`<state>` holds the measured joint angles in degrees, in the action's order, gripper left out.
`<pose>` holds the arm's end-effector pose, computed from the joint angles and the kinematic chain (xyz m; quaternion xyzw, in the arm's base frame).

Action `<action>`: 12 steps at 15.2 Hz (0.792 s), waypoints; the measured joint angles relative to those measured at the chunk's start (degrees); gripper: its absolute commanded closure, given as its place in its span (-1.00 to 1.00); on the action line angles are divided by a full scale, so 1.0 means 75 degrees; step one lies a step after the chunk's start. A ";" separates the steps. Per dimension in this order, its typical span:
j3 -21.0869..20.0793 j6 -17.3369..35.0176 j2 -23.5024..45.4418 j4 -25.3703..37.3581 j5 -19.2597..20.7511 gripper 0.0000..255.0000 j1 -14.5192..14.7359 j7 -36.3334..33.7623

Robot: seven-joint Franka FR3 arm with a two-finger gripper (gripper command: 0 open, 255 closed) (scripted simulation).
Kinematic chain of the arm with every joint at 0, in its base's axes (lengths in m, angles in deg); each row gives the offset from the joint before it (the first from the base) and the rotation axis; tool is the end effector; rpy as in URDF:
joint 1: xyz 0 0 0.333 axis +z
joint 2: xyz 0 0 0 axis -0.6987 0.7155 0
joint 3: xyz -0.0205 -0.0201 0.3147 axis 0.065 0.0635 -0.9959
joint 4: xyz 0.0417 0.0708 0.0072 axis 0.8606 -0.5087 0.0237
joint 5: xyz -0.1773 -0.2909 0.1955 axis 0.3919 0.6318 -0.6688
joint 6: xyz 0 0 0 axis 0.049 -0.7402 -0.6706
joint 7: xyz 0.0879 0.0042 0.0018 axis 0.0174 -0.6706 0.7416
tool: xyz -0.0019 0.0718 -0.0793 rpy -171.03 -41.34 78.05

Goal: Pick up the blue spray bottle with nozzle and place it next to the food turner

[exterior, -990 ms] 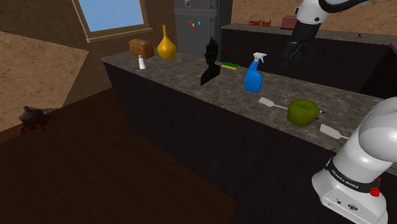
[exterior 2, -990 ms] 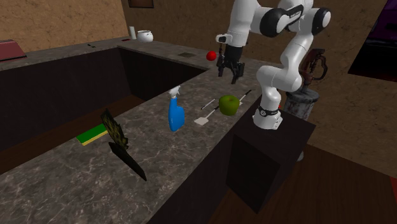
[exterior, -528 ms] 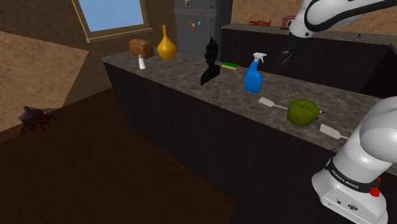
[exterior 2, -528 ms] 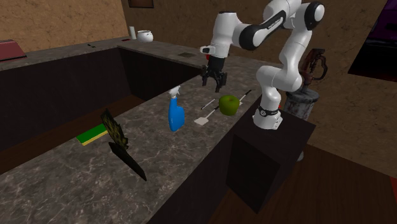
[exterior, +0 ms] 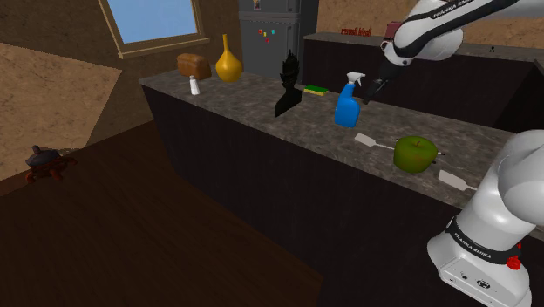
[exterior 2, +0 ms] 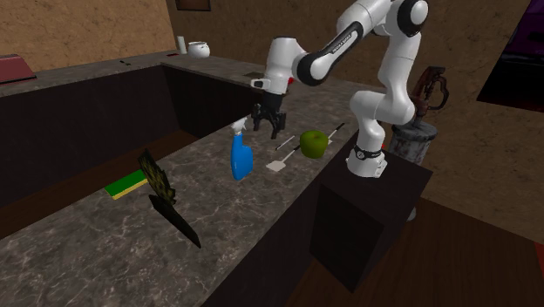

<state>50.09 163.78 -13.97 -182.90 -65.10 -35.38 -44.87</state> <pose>0.4206 -0.2124 0.4322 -0.9844 -0.0703 -0.1611 0.0095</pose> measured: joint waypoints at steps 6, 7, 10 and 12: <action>0.1376 0.0720 0.1855 0.0960 -0.2598 -1.00 0.1201 0.2694; 0.1413 0.0776 0.2041 0.1025 -0.2863 -1.00 0.1268 0.2885; 0.1459 0.0911 0.2433 0.1098 -0.3456 -1.00 0.1353 0.3322; 0.1433 0.1035 0.2734 0.1122 -0.3918 -1.00 0.1391 0.3635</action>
<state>60.84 171.54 6.54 -174.48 -94.49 -24.96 -17.61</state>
